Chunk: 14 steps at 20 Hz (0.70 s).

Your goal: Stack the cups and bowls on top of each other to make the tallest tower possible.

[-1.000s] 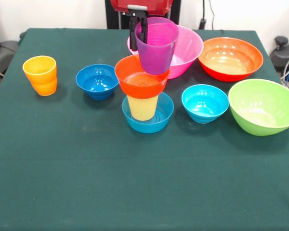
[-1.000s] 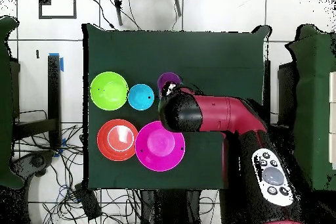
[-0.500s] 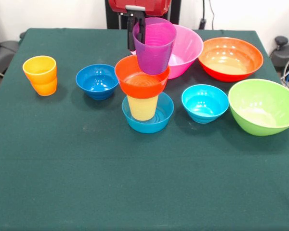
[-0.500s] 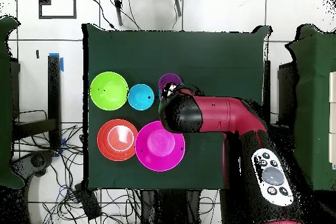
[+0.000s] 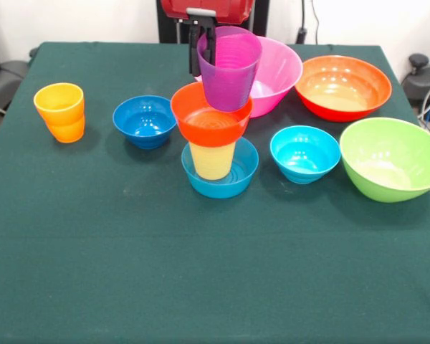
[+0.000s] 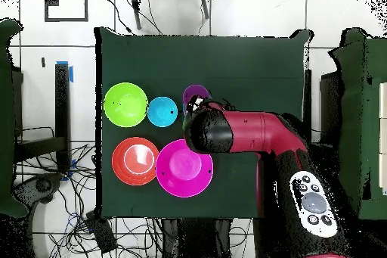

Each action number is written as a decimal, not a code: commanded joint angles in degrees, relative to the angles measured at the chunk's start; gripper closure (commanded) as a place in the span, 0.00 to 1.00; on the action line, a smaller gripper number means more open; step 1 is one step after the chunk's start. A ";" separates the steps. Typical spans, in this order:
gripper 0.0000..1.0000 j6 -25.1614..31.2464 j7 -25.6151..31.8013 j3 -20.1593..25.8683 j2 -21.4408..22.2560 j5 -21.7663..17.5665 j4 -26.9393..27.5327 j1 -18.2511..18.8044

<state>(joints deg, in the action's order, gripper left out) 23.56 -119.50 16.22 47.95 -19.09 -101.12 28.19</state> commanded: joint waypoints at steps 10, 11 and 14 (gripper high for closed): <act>1.00 0.15 4.01 3.63 -0.08 -3.97 -1.80 -0.89; 1.00 0.44 4.10 3.63 -0.02 -3.92 -1.72 -0.90; 1.00 1.14 4.46 3.59 -0.02 -3.92 -1.36 -0.89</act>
<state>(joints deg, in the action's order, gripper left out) 23.56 -119.50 16.29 47.95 -19.17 -101.12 28.19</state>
